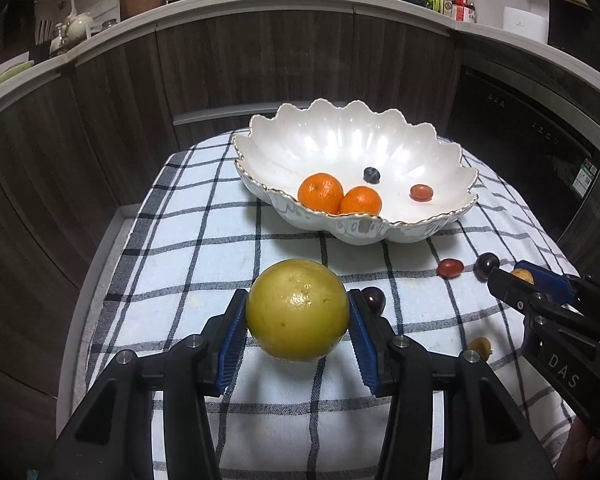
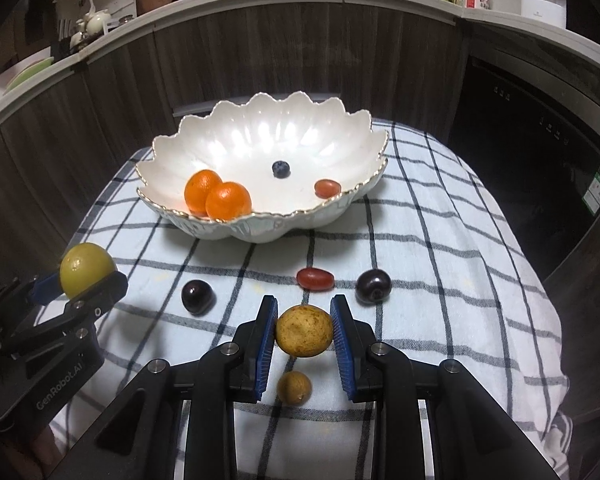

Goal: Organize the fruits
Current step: 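Lift the yellow fruit and longan and carry both over the bowl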

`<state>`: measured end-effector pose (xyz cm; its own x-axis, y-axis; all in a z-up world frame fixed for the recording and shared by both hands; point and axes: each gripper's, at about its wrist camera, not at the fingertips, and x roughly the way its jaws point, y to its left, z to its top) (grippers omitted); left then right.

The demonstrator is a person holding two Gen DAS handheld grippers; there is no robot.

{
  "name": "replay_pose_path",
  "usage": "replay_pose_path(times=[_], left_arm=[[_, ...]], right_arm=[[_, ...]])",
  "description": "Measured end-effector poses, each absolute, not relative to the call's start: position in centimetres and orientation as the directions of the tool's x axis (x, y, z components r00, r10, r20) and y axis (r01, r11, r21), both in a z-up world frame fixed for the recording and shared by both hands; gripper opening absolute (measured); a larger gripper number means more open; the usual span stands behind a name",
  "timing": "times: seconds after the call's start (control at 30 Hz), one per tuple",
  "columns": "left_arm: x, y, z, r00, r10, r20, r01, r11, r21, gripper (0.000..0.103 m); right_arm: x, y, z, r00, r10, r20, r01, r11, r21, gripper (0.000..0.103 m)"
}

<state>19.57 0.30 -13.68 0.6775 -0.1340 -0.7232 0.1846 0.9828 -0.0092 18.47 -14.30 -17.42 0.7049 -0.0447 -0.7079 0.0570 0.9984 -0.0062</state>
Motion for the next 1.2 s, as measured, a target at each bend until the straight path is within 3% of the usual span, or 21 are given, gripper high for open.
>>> replay_pose_path(times=[1.2], left_arm=[[24.0,-0.7,-9.3,0.720,-0.138,-0.680,0.183,0.983,-0.006,0.048]], right_arm=[[23.4,-15.5,-12.2,0.778,-0.044,-0.627,0.038,0.999,-0.022,0.029]])
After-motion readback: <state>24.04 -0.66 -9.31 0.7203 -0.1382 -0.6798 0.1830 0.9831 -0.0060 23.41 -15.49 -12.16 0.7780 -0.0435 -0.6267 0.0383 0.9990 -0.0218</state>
